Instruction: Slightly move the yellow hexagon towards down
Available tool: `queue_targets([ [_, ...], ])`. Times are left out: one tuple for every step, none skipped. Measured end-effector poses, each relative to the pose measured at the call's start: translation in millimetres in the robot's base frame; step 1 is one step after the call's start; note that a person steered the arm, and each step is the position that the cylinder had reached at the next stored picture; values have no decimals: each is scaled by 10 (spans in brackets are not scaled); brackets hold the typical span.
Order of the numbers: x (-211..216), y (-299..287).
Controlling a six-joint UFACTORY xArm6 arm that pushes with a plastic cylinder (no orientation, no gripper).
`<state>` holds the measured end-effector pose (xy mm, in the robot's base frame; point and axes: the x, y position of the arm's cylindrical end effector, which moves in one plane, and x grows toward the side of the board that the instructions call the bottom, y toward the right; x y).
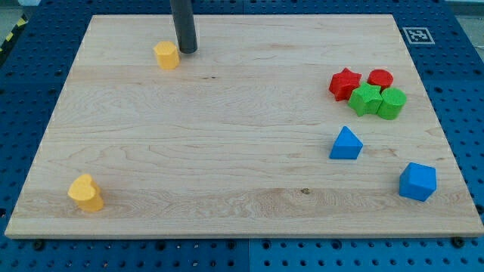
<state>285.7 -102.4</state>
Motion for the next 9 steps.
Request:
queue_targets([
  [-54,-104],
  [-54,-270],
  [-54,-276],
  [28,-276],
  [284,-277],
  [394,-298],
  [410,-382],
  [564,-431],
  [805,-431],
])
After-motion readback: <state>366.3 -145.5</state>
